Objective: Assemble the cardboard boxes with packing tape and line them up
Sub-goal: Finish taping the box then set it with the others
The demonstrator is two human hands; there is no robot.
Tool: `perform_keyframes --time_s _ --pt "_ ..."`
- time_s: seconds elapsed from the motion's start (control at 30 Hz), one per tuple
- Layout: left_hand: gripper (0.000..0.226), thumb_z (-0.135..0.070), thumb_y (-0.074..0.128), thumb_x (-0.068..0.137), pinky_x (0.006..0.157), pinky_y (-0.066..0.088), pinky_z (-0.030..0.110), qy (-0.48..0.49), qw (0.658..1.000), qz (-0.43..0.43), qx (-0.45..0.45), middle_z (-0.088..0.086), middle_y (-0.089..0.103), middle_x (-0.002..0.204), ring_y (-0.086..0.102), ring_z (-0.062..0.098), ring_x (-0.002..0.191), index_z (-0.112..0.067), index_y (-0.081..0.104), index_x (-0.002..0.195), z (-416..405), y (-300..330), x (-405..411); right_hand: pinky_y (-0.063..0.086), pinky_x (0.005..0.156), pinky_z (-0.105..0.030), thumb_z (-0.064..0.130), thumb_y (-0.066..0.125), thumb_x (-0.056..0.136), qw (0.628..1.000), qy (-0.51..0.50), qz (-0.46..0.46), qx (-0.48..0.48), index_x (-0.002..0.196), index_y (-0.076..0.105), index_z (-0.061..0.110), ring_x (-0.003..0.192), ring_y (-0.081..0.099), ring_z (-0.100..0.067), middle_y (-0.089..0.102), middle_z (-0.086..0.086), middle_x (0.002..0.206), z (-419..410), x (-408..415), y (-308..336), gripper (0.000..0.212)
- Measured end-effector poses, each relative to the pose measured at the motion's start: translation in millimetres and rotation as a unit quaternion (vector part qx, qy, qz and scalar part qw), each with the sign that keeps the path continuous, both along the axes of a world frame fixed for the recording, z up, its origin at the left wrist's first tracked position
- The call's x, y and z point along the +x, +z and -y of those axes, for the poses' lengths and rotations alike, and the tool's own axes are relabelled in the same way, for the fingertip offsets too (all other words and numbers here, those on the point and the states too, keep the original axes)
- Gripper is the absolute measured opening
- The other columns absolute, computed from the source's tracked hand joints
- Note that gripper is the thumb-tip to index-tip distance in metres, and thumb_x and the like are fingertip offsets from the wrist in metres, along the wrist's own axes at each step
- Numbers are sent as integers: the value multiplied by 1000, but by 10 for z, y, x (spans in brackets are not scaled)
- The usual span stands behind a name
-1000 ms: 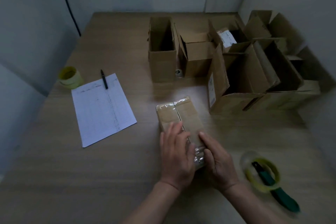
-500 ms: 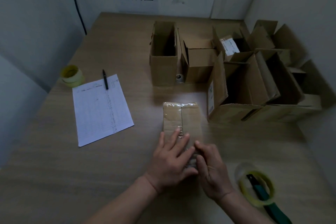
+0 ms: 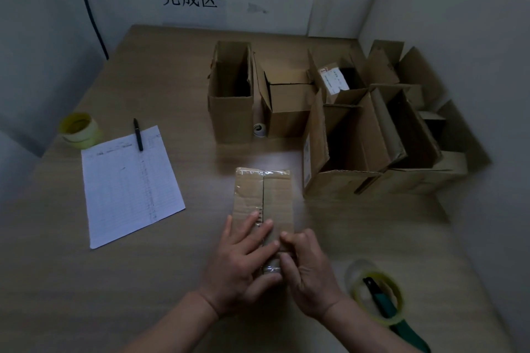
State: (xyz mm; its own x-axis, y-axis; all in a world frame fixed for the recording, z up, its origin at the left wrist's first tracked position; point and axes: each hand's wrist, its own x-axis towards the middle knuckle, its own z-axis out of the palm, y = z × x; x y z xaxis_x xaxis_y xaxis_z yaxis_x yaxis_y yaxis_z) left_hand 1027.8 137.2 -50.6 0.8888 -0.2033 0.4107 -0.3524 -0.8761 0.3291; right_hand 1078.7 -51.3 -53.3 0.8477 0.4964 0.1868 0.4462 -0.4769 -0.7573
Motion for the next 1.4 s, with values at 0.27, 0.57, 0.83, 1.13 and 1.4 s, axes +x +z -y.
perform_keyframes --time_s 0.27,0.57,0.83,1.13,1.4 --pt "54 -60 48 94 107 27 68 -19 999 11 47 10 47 147 37 36 140 -22 60 130 -22 -55 -5 49 75 -30 39 48 94 1000 -10 10 2 120 49 29 83 55 -13 44 7 99 -33 -26 27 28" --pt "28 -45 50 90 101 41 51 44 992 -47 -109 -3 64 124 51 21 123 -27 69 101 -18 354 197 48 76 -33 42 46 93 1000 -13 -5 -4 122 47 33 86 54 -12 43 9 101 -40 -38 46 30" --pt "54 -59 34 96 105 36 43 135 951 -269 62 4 40 146 29 29 131 -29 37 141 -151 480 1217 48 80 -32 39 47 93 1000 -3 -9 -10 121 48 32 91 56 -14 45 8 105 -17 -49 58 29" --pt "32 -39 39 101 87 45 40 222 952 -202 -63 7 58 110 43 28 109 -18 63 101 -177 350 1273 42 92 -30 54 45 85 996 -68 -49 -35 107 57 25 119 49 -12 48 6 127 -132 274 454 38" --pt "43 -40 28 98 79 38 45 216 961 -174 -24 14 59 97 47 35 96 -11 59 90 -163 318 1272 37 86 -33 24 45 99 993 -43 -8 -109 114 65 14 104 56 -27 62 -11 108 -805 1185 309 26"
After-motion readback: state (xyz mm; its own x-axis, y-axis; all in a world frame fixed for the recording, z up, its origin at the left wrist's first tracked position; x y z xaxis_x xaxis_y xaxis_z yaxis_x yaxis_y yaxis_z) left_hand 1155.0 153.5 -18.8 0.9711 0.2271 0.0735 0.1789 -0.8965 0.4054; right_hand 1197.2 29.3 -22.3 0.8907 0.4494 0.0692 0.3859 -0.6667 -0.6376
